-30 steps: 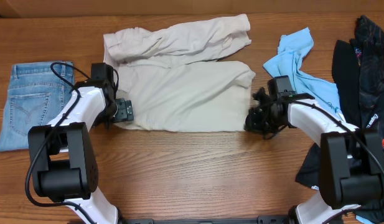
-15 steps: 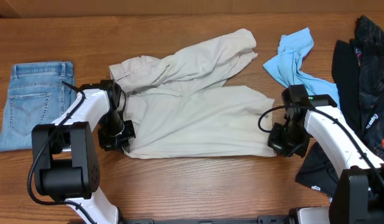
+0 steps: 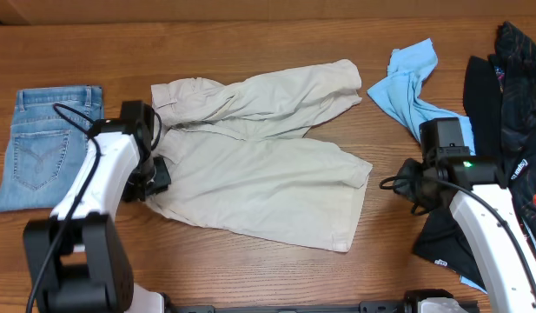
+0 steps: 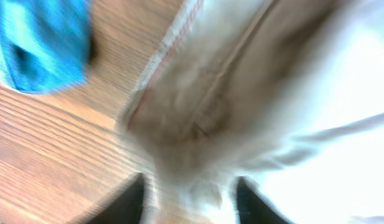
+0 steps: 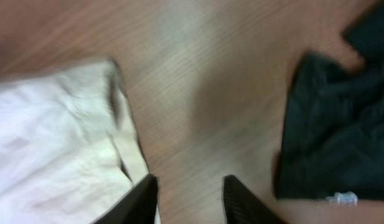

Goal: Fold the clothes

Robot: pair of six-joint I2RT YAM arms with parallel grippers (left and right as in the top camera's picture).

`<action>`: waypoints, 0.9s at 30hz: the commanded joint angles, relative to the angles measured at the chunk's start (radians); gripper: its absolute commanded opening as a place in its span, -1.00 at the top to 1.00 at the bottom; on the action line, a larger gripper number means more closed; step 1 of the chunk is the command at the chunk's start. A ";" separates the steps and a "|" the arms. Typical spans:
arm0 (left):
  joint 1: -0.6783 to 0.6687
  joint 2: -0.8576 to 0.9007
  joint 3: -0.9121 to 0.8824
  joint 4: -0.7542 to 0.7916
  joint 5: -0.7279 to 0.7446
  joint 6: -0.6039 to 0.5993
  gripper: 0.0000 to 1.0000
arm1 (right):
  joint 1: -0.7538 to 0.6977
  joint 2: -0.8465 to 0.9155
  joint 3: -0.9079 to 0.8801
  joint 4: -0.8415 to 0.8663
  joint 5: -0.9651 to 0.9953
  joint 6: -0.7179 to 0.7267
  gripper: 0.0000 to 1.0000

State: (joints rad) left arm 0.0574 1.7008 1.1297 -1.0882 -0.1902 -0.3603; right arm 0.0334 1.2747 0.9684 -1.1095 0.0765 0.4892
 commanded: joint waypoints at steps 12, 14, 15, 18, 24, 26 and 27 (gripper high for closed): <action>-0.034 -0.110 0.002 0.528 0.359 0.204 -0.73 | 0.000 0.020 0.000 0.428 -0.282 -0.383 0.36; -0.059 -0.089 0.002 0.596 0.374 0.257 -0.12 | 0.000 0.080 0.006 0.470 -0.320 -0.391 0.39; -0.066 -0.081 0.002 0.607 0.372 0.269 -0.02 | 0.000 0.104 0.011 0.476 -0.336 -0.399 0.39; -0.082 -0.008 0.002 0.636 0.375 0.280 -0.70 | 0.000 0.239 0.060 0.525 -0.366 -0.420 0.08; -0.081 0.082 0.002 0.770 0.374 0.279 -0.81 | 0.002 0.369 0.092 0.829 -0.367 -0.420 -0.20; -0.081 0.098 0.002 0.831 0.374 0.278 -0.84 | 0.002 0.392 0.092 0.918 -0.366 -0.419 -0.25; -0.081 0.105 0.002 0.862 0.374 0.278 -0.84 | 0.002 0.404 0.092 0.955 -0.367 -0.419 -0.27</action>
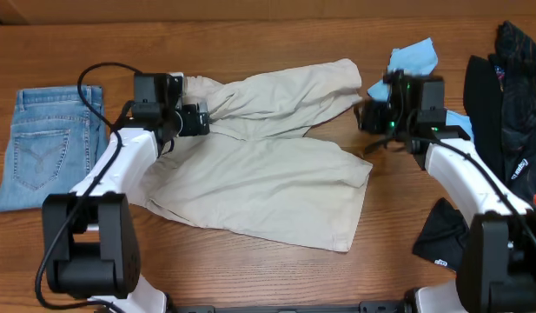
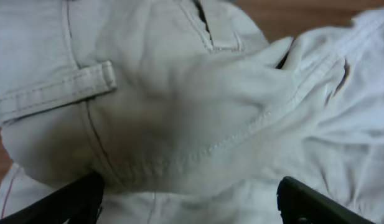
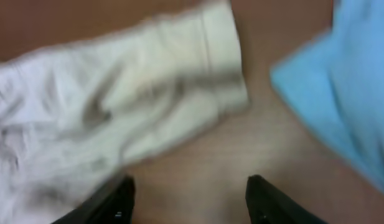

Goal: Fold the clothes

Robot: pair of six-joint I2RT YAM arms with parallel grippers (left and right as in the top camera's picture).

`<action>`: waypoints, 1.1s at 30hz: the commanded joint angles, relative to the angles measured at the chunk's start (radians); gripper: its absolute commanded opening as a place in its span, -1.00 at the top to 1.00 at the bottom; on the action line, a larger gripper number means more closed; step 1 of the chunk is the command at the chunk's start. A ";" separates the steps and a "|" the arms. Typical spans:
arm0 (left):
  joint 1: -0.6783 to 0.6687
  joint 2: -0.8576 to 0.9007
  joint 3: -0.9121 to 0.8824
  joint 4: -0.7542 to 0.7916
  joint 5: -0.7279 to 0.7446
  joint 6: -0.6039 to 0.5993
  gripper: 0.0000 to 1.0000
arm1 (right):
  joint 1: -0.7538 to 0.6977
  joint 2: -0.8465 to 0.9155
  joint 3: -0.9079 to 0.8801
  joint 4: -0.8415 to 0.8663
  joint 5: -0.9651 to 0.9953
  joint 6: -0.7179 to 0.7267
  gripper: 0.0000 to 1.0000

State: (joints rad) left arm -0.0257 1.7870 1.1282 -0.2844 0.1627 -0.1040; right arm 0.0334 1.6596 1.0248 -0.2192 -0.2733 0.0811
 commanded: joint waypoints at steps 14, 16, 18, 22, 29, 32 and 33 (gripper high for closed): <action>0.001 0.129 0.005 0.793 -0.073 -0.220 0.54 | 0.012 0.069 0.035 0.066 -0.017 -0.010 -0.17; 0.011 0.146 0.031 0.873 -0.114 -0.249 0.10 | 0.012 0.069 0.035 0.069 -0.016 -0.011 -0.18; 0.026 0.143 0.060 0.770 -0.048 -0.259 -0.09 | 0.012 0.069 0.035 0.083 -0.013 -0.014 -0.20; 0.044 0.141 0.076 0.438 0.052 -0.159 -0.33 | 0.012 0.092 0.035 0.163 0.059 -0.064 -0.33; 0.030 0.174 0.076 0.518 0.104 0.015 -0.31 | 0.014 0.160 0.035 0.184 0.032 -0.067 -0.45; 0.026 0.230 0.087 0.536 0.154 0.010 -0.29 | 0.016 0.161 0.035 0.184 0.032 -0.066 -0.46; 0.026 0.262 0.101 0.535 0.153 -0.002 -0.28 | 0.017 0.161 0.035 0.180 0.031 -0.066 -0.46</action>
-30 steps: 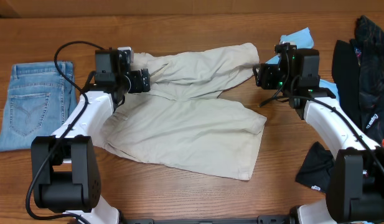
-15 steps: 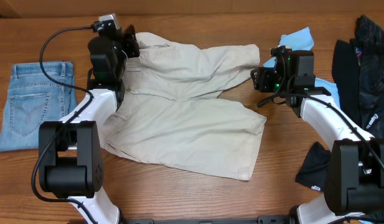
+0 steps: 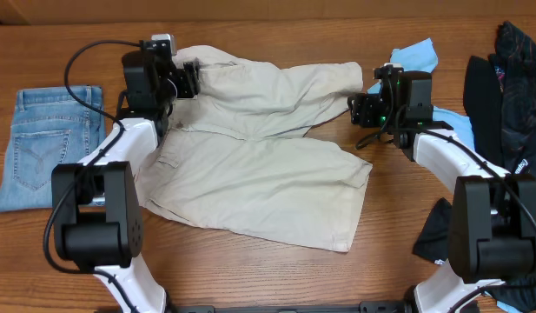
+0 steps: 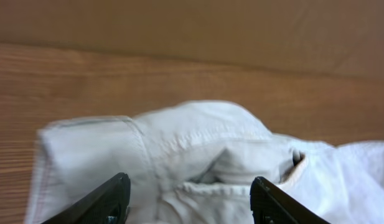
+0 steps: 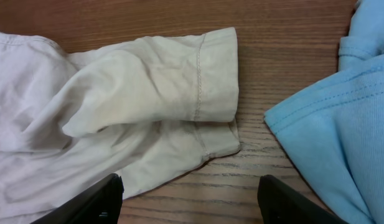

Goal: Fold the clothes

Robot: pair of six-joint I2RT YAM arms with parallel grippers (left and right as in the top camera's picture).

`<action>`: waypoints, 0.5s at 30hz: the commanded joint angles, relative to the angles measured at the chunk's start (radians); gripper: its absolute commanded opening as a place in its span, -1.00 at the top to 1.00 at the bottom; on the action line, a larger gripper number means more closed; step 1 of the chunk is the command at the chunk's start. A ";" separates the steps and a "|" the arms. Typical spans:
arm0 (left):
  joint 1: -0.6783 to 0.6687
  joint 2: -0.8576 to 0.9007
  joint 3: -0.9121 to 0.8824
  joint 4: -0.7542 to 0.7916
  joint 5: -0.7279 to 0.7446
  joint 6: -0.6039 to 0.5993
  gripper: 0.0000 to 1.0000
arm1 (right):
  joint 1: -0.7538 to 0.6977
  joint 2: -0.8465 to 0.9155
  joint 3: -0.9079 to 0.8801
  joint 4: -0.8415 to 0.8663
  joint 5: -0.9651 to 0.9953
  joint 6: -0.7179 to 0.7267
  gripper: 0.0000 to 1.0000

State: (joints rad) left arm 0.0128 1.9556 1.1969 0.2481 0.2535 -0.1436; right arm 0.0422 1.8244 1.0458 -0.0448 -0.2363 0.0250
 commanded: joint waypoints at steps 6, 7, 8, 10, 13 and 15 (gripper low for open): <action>0.006 0.332 0.321 -0.005 -0.044 -0.007 -0.25 | 0.009 -0.004 0.014 -0.072 -0.040 -0.006 -0.47; 0.016 0.371 0.412 -0.033 -0.045 -0.058 -0.32 | 0.009 -0.005 0.014 -0.061 -0.038 -0.007 -0.48; 0.026 0.394 0.481 -0.088 -0.047 -0.084 -0.36 | 0.009 -0.005 0.014 -0.037 -0.038 -0.007 -0.53; 0.035 0.386 0.533 -0.258 -0.031 -0.084 -0.37 | 0.009 -0.004 0.014 0.041 -0.010 -0.007 -0.57; 0.035 0.332 0.573 -0.666 0.033 -0.080 -0.49 | -0.007 0.019 0.019 0.137 0.033 -0.013 -0.62; 0.035 0.292 0.573 -0.836 0.062 -0.059 -0.58 | -0.024 0.067 0.055 0.138 -0.011 -0.034 -0.64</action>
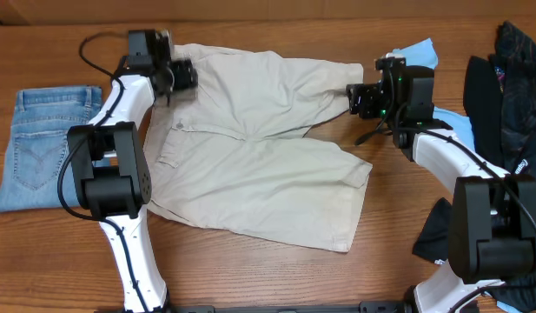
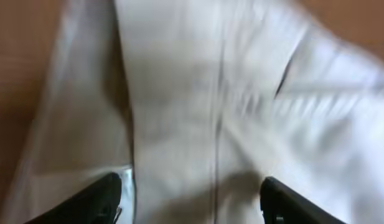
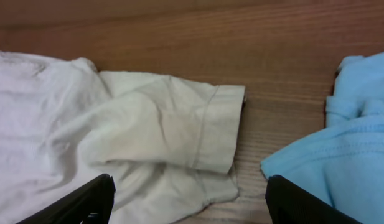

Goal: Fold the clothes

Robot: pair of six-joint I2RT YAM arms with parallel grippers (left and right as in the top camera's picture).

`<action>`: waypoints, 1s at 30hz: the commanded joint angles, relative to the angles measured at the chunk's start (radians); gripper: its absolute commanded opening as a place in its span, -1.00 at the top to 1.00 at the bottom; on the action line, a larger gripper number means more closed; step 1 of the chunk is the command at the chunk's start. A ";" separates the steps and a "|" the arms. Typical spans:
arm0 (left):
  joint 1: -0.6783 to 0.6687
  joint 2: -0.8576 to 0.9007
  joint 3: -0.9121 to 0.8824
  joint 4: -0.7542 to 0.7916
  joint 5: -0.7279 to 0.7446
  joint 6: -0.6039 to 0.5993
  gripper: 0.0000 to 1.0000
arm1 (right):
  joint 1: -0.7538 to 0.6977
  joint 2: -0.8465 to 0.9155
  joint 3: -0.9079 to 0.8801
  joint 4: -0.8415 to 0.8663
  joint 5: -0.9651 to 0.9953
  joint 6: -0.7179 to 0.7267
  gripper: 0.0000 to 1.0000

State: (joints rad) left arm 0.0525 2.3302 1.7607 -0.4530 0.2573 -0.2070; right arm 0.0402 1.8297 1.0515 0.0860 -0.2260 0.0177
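Note:
Beige shorts [image 1: 259,165] lie spread across the middle of the wooden table [image 1: 276,35], waist to the left, legs to the right. My left gripper [image 1: 179,74] hovers at the far-left waist corner. In its wrist view, which is blurred, it [image 2: 190,205] stands open with beige cloth [image 2: 179,93] filling the space under and between its fingers. My right gripper [image 1: 358,97] sits at the hem of the far leg. It [image 3: 190,205] is open there, the cuffed hem [image 3: 210,134] lying just ahead of the fingers.
Folded blue jeans [image 1: 46,148] rest at the left edge. A light-blue shirt [image 1: 415,83] lies crumpled just right of my right gripper, also in the right wrist view [image 3: 341,155]. Dark garments [image 1: 502,87] are heaped at the far right; a black piece [image 1: 441,235] lies nearer.
The left arm has changed posture; its camera now looks onto the waist cloth instead of the waistband's far edge. The right gripper has shifted slightly farther back. Both stay open.
At first my left gripper was at the near-left waist corner and my right one beside the near leg. Then both were at the far side, left at the waist, right at the far leg's hem. The far half of the shorts has since come to lie flatter.

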 commanded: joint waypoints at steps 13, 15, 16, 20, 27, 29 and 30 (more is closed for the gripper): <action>-0.027 -0.079 -0.010 -0.186 -0.006 0.073 -0.59 | -0.029 0.273 0.230 0.021 -0.153 -0.071 0.53; -0.027 -0.079 -0.027 -0.171 -0.006 0.073 -0.59 | -0.037 0.268 0.277 -0.018 -0.153 -0.071 0.67; -0.027 -0.077 -0.032 -0.170 -0.006 0.073 -0.59 | -0.044 0.257 0.339 -0.080 -0.151 -0.072 0.74; -0.028 -0.077 -0.032 -0.156 -0.023 0.074 -0.58 | -0.060 0.240 0.572 -0.235 0.043 -0.071 0.65; -0.027 -0.077 -0.032 -0.145 -0.030 0.073 -0.57 | -0.062 0.243 0.648 -0.578 0.113 -0.071 -0.96; -0.027 -0.077 -0.032 -0.144 -0.032 0.074 -0.57 | -0.062 0.248 0.626 -0.744 0.093 -0.071 -1.00; -0.027 -0.077 -0.032 -0.144 -0.032 0.073 -0.57 | -0.062 0.250 0.603 -0.767 0.059 -0.071 -1.00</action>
State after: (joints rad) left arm 0.0322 2.2704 1.7390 -0.6014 0.2386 -0.1532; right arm -0.0196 2.0850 1.6897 -0.6231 -0.1295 -0.0525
